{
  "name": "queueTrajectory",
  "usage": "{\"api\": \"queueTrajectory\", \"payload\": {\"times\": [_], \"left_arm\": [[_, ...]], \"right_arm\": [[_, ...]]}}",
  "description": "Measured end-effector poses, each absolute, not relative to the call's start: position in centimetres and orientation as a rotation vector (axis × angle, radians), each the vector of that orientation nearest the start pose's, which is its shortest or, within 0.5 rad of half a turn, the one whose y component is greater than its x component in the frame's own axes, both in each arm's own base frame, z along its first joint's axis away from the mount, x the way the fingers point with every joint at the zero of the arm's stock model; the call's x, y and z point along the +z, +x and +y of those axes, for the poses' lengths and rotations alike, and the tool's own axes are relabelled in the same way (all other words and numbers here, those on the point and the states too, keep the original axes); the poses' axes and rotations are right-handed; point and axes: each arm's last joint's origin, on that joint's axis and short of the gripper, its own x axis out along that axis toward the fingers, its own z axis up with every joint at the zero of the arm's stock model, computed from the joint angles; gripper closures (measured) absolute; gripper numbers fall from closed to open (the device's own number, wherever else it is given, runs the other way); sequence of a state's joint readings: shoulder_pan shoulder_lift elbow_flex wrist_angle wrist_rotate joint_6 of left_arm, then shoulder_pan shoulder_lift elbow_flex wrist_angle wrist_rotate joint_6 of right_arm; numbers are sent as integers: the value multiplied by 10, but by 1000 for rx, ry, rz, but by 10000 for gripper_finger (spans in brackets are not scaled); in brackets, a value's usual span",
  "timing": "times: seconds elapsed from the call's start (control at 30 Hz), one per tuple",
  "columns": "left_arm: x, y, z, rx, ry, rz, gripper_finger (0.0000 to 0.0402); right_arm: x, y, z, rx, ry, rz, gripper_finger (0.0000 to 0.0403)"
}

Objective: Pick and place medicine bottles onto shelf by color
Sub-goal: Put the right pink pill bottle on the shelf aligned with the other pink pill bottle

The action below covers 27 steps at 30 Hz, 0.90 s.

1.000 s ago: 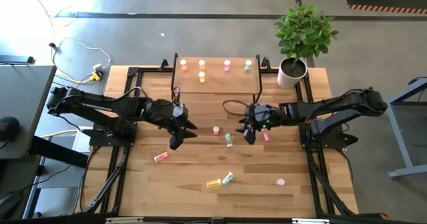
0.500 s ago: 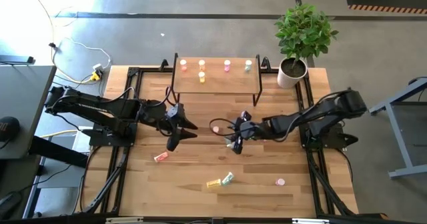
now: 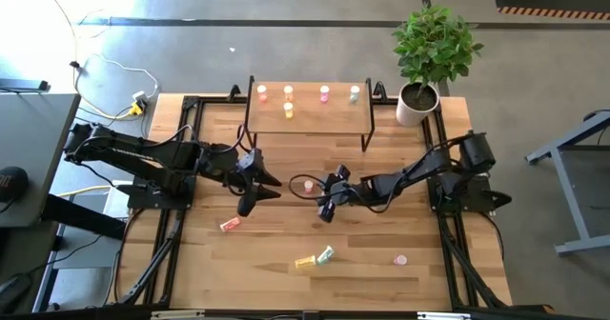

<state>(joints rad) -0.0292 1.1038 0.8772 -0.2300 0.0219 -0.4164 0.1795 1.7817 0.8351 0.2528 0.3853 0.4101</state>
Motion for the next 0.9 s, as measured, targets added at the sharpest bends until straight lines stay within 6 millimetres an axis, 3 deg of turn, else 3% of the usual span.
{"api": "queueTrajectory", "payload": {"times": [0.33, 0.9], "left_arm": [[299, 239, -7, 52, -407, 477, 241], [297, 238, -7, 56, -387, 498, 241]], "right_arm": [[120, 345, 43, -355, 202, 596, 188], [120, 349, 31, -335, 165, 586, 188]]}}
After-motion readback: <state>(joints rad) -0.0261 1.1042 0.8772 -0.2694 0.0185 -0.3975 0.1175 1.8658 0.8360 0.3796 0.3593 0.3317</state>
